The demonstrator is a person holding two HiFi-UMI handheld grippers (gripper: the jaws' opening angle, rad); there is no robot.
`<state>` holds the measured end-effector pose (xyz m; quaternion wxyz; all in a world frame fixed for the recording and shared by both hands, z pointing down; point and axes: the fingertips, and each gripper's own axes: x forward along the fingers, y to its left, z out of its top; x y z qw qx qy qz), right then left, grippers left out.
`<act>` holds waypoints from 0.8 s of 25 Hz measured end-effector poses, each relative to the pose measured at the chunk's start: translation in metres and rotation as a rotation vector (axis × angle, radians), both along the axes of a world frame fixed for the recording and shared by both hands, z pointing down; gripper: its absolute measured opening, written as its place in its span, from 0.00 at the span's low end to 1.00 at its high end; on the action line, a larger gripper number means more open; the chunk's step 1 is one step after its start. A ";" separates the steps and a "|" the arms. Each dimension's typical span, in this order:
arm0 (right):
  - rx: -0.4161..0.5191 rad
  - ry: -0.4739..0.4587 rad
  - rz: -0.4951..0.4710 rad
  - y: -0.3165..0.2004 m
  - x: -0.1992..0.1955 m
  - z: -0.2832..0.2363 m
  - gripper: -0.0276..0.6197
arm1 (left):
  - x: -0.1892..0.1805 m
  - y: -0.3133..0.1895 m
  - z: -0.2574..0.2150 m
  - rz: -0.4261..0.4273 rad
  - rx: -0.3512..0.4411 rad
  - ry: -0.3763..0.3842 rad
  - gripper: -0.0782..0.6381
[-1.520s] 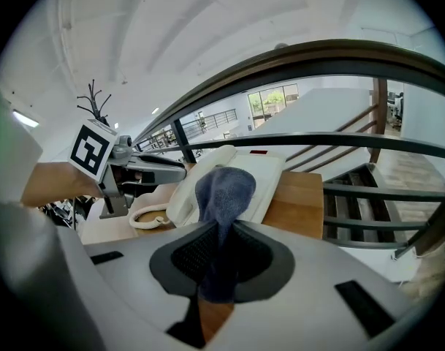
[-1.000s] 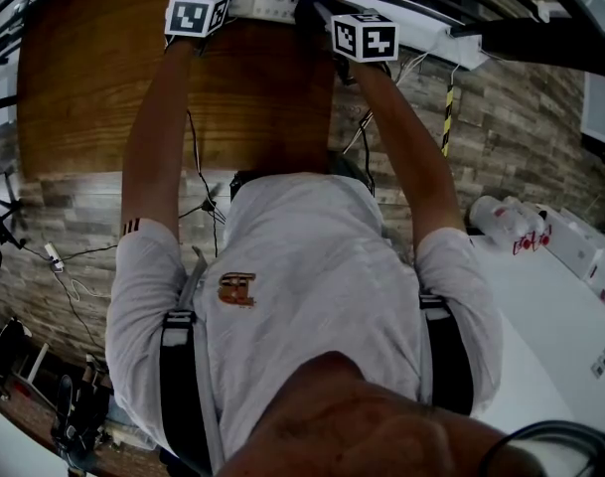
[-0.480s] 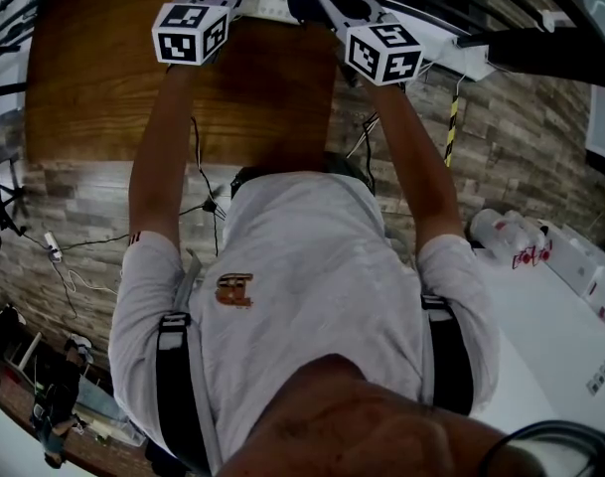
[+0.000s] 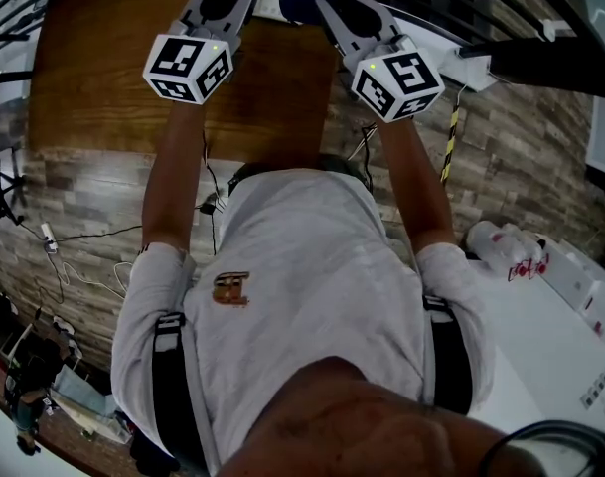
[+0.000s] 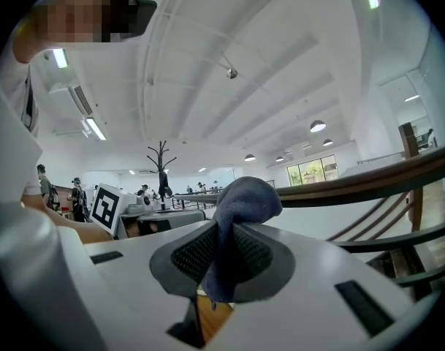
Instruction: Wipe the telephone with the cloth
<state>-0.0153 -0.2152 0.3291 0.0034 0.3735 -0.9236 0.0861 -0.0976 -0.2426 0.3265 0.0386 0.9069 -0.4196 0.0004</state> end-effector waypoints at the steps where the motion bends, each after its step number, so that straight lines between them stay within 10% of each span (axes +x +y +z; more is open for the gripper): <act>1: 0.012 -0.007 -0.004 0.004 0.002 -0.005 0.15 | 0.002 0.005 -0.005 -0.002 0.013 0.006 0.14; 20: 0.196 -0.067 -0.103 0.062 0.003 -0.043 0.15 | 0.017 0.058 -0.048 -0.050 0.137 0.043 0.13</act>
